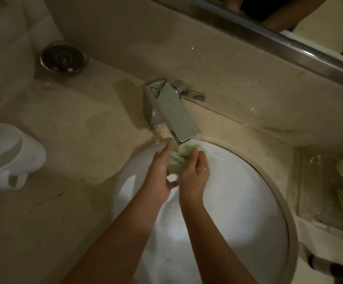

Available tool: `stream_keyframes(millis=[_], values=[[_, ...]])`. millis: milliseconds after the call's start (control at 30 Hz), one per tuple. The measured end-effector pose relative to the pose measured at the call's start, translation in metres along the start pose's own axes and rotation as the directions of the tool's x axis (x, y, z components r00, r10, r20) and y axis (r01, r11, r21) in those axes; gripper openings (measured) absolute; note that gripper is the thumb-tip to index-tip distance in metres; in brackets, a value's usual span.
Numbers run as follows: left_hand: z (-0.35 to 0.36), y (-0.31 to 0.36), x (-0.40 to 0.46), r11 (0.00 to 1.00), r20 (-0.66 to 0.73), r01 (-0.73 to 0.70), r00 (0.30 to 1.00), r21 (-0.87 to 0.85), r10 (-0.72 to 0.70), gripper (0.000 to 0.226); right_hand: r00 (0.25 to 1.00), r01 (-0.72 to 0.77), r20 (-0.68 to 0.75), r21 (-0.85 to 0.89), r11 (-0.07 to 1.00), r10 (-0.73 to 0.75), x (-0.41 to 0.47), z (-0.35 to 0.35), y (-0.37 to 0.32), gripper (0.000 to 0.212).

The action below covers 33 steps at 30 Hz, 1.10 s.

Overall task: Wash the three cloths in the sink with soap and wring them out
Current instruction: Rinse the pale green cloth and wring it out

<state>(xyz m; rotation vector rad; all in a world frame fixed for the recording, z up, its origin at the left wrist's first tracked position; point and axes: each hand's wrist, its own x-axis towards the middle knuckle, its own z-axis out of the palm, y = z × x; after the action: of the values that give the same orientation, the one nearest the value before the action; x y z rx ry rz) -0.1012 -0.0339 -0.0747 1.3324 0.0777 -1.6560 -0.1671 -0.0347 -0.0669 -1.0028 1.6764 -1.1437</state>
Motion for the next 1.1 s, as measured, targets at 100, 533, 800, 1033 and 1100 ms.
stream_keyframes(millis=[100, 533, 800, 1033, 1100], values=[[-0.010, 0.007, 0.002, 0.984, 0.074, 0.002, 0.997, -0.180, 0.012, 0.056, 0.980, 0.095, 0.180, -0.064, 0.993, -0.082, -0.011, -0.010, 0.002, 0.015], [0.004, 0.006, -0.013, 0.513, -0.013, -0.496, 0.710, 0.701, 0.704, 0.025, 0.956, -0.191, 0.245, 0.108, 0.976, 0.160, -0.002, 0.021, -0.011, 0.018], [0.012, 0.007, 0.011, 0.703, -0.134, -0.321, 0.850, 0.635, 0.510, 0.029, 0.905, -0.213, 0.329, -0.194, 0.958, 0.268, 0.028, 0.028, -0.009, 0.021], [-0.005, 0.009, 0.003, 0.998, -0.086, 0.039, 0.995, -0.054, -0.044, 0.049, 0.993, -0.099, 0.058, -0.037, 0.994, 0.101, 0.022, 0.004, -0.010, 0.011], [-0.012, 0.013, 0.004, 0.986, -0.009, 0.086, 0.996, -0.146, -0.088, 0.053, 0.994, 0.018, 0.108, -0.049, 0.999, -0.013, 0.009, -0.004, -0.011, 0.015]])
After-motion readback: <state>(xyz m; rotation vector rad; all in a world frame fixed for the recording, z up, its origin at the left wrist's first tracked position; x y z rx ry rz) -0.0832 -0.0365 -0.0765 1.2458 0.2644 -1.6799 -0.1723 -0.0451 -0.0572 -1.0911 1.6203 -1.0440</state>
